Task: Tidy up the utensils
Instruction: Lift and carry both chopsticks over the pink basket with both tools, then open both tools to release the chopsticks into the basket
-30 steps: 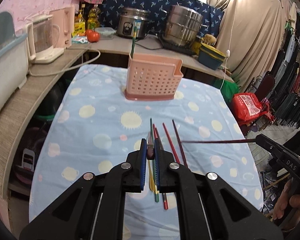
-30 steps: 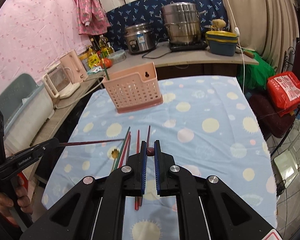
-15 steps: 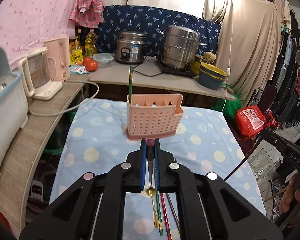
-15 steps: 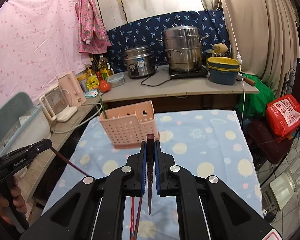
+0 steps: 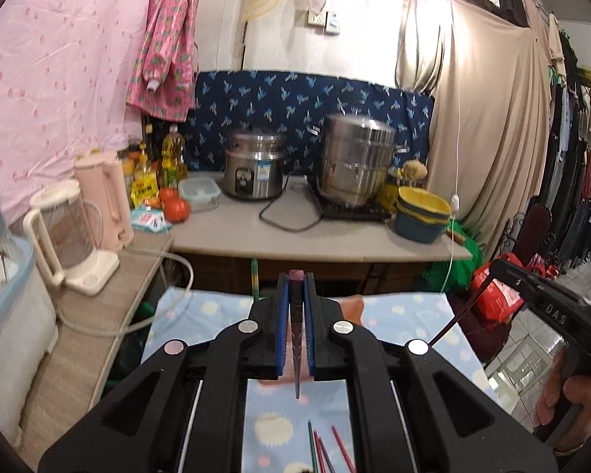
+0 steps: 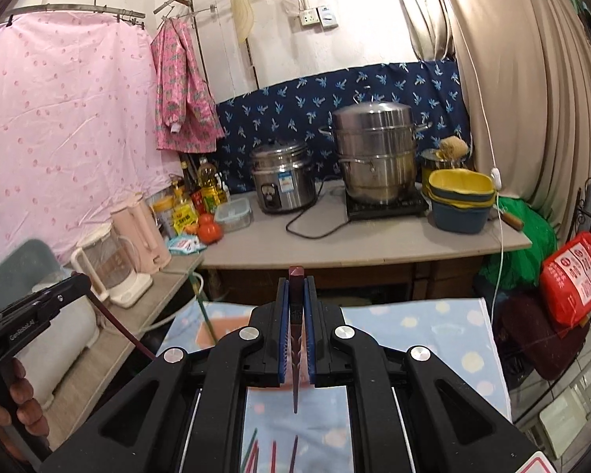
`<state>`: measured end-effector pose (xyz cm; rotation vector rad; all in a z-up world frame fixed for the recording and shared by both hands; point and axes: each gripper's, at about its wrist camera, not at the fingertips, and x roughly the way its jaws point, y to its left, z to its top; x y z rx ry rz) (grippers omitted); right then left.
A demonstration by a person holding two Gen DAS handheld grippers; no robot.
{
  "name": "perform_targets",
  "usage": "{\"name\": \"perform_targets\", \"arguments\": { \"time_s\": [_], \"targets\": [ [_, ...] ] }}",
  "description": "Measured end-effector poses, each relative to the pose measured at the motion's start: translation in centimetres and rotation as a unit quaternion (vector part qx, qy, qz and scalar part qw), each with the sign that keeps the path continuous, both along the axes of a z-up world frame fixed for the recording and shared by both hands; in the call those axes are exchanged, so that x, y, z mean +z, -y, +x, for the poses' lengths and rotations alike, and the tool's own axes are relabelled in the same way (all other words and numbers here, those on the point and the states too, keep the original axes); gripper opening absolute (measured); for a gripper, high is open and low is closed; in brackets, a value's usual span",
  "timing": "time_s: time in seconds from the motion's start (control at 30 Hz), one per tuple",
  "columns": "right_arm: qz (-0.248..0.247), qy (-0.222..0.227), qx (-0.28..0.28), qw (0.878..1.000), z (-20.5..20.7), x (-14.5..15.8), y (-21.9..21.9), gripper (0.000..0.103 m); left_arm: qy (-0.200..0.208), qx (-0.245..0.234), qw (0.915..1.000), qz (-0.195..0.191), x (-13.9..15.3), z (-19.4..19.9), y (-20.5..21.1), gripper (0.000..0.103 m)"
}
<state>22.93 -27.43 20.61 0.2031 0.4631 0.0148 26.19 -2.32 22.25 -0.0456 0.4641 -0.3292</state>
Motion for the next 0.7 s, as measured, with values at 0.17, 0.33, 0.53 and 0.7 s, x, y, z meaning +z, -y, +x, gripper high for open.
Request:
{"name": "perform_targets", "arguments": {
  "time_s": [0.17, 0.33, 0.53, 0.7],
  "targets": [
    [0.003, 0.010, -0.004, 1.000, 4.1, 1.2, -0.1, 0.007, 0.022, 0.000, 0.9997, -0.011, 2.1, 3.3, 0.9, 0.007],
    [0.015, 0.013, 0.002, 1.000, 7.6, 1.5, -0.5, 0.007, 0.023, 0.006, 0.9997, -0.004, 2.2, 6.2, 1.8, 0.007],
    [0.017, -0.001, 0.017, 1.000, 10.5, 0.0, -2.1, 0.007, 0.009, 0.015, 0.9998, 0.008, 0.3, 8.2, 2.0, 0.007],
    [0.013, -0.029, 0.027, 0.999, 12.2, -3.0, -3.4, 0.007, -0.014, 0.017, 0.9997, 0.009, -2.0, 9.6, 1.7, 0.007]
  ]
}}
